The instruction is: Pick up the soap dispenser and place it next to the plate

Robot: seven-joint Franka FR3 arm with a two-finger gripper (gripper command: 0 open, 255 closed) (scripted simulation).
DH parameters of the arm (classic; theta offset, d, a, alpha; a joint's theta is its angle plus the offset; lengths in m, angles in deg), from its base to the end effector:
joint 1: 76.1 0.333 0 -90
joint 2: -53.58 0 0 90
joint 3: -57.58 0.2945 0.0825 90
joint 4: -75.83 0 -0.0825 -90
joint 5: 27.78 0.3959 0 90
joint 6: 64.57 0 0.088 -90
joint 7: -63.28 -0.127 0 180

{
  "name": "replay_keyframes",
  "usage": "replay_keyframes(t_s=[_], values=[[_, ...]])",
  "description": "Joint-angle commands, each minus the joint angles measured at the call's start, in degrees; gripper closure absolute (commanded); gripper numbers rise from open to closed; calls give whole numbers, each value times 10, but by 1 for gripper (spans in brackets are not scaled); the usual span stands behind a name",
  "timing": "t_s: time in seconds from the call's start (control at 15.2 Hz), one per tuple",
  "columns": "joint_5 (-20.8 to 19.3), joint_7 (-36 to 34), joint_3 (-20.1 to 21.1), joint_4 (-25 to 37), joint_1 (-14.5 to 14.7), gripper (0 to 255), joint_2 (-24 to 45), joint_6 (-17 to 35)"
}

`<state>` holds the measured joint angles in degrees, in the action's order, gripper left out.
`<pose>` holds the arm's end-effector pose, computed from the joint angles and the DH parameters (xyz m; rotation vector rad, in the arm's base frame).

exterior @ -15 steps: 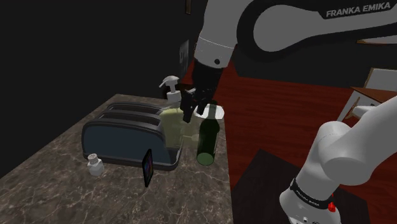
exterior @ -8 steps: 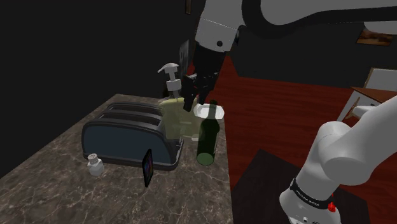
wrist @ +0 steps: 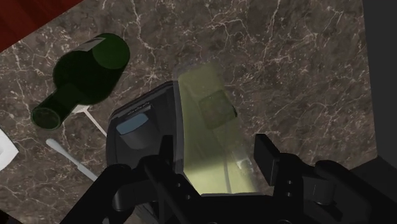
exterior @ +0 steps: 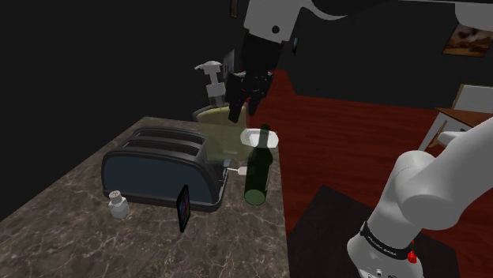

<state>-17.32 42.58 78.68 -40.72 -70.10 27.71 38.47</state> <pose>0.3936 0.2510 0.5898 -3.0336 -0.1036 -0.2516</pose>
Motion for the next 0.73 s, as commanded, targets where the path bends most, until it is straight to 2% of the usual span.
replay_keyframes(t_s=[0.0, 0.66], values=[[-4, 21, -16, 4, -7, 255, 4, -2], [-29, 147, -107, 44, -52, 255, 62, -1]])
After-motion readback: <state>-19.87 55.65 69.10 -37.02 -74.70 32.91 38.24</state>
